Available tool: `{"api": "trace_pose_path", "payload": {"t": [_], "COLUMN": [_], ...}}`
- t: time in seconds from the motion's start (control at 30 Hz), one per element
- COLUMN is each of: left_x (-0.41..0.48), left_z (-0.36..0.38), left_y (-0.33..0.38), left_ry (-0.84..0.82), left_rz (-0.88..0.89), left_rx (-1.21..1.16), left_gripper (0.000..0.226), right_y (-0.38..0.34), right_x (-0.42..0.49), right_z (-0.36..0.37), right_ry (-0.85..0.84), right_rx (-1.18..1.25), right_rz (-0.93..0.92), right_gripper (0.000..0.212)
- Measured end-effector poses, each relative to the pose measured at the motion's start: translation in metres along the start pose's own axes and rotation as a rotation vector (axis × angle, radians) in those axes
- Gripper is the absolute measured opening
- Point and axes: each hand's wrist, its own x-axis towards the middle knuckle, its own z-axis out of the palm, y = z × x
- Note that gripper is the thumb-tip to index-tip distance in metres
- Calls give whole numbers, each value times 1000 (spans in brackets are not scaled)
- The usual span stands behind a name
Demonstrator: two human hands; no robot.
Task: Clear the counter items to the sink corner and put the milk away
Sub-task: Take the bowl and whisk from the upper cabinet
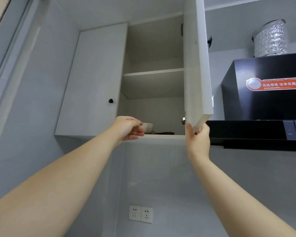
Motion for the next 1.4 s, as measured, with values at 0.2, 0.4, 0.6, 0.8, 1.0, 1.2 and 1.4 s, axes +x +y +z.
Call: {"api": "trace_pose_path", "payload": {"t": [0.2,0.4,0.6,0.8,1.0,1.2,1.4], "left_x": [2,6,27,81,145,209,267], "left_z": [-14,-28,-51,-49,-29,-22,-24], "left_y": [-14,-43,-75,-99,-125,-150,-165], "left_ry": [-6,3,16,61,91,137,260], "left_rz": [0,9,9,33,62,130,244], "left_rx": [-13,-7,69,54,-37,-126,28], "left_gripper": [16,17,10,10,10,12,31], "right_y": [33,38,37,57,107,150,157], "right_x": [-13,-12,4,63,125,165,195], "right_z": [27,76,122,137,147,188,232], "right_ry": [-53,-222,-318,-391,-394,-435,-425], "right_rx": [-134,-296,-448,-621,-687,-777,-746], "right_rz": [253,302,130,-48,-184,-252,-221], "right_gripper": [44,29,44,51,49,48,45]}}
